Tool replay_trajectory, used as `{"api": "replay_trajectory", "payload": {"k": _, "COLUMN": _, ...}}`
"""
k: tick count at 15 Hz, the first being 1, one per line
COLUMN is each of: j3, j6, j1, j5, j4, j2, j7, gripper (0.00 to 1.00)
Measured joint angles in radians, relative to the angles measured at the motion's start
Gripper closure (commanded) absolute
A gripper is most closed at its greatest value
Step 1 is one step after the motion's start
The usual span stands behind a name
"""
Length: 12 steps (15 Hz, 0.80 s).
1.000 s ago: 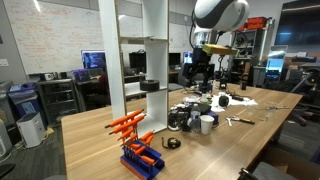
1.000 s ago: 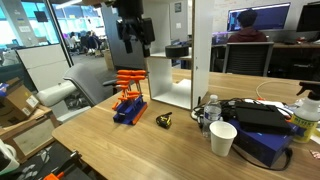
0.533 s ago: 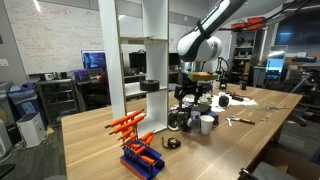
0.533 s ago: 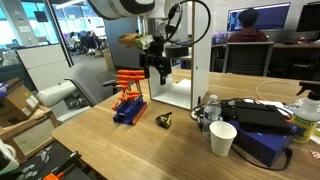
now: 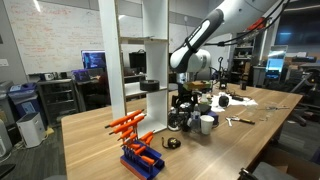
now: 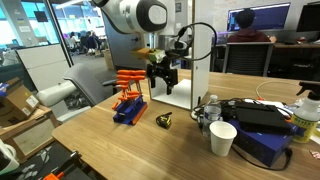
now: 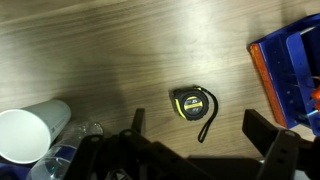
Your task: Pick up the measuring tape from the table and put it on the shelf
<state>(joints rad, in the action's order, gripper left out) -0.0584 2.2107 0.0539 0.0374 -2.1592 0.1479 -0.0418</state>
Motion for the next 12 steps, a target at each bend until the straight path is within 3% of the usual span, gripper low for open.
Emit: {"api": "replay_trajectory", "payload": {"k": 12, "j3": 0.014, "j6": 0.092, "j1": 0.0, "j5": 0.053, "j4": 0.123, "j2": 0.28, "j7": 0.045, "gripper": 0.0}}
